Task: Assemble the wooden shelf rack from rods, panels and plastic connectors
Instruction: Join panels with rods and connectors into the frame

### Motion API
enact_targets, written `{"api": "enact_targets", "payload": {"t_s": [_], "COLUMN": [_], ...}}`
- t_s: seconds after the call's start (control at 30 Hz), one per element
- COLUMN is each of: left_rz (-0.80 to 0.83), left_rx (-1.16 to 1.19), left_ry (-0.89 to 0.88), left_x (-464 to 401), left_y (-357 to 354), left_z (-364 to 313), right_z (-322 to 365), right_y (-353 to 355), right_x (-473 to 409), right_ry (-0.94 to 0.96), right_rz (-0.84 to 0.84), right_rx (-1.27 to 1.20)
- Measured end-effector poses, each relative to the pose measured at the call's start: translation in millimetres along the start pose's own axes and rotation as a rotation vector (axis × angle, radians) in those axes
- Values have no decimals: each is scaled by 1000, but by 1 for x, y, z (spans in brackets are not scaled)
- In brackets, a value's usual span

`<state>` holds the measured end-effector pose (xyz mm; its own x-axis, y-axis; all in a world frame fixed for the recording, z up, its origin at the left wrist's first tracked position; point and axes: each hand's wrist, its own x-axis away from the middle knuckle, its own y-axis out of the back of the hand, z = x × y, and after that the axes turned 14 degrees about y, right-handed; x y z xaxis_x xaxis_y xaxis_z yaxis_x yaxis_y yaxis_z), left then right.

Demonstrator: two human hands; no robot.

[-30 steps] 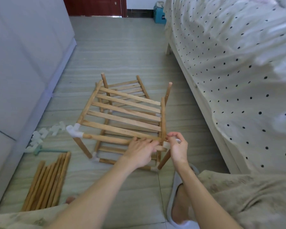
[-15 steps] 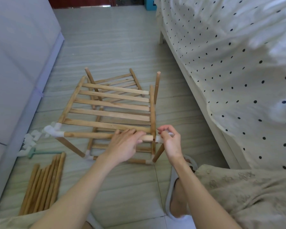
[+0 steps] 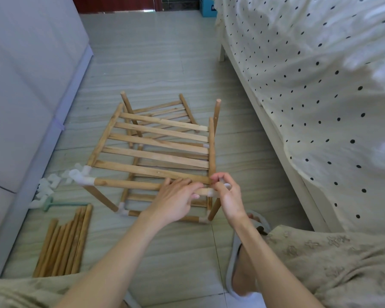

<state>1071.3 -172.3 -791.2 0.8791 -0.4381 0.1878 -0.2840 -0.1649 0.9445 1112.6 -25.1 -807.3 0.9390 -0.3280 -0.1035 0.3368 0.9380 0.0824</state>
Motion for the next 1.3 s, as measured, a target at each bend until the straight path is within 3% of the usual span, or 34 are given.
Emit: {"api": "enact_targets", "payload": {"t_s": [0.13, 0.3, 0.47, 0.63, 0.83, 0.97, 1.03, 1.13, 1.3], "left_rz": [12, 42, 30, 28, 112, 32, 16, 37, 95], "left_rx": [19, 20, -8, -58, -66, -109, -133, -119, -151], "left_ry": [6, 10, 0, -3, 22, 58, 54, 28, 157], "left_x": [2, 4, 6, 13, 12, 19, 26, 40, 74], "left_y": [2, 4, 3, -2, 3, 0, 1, 10, 24], "left_z": [-1, 2, 3, 5, 8, 13, 23, 45, 72], "right_z": [-3, -4, -4, -1, 9, 3, 0, -7, -13], "right_y": [-5, 4, -15, -28, -33, -20, -13, -20, -55], "right_x": [1, -23, -22, -14, -16, -15, -12, -2, 11], "right_ry": [-40, -343, -325, -335, -422, -540, -651, -780, -799], "right_rz": [-3, -126, -106, -205, -240, -327, -240, 47, 261], "right_rx": [-166, -488, -334, -292, -277, -141, -118, -282, -286]}}
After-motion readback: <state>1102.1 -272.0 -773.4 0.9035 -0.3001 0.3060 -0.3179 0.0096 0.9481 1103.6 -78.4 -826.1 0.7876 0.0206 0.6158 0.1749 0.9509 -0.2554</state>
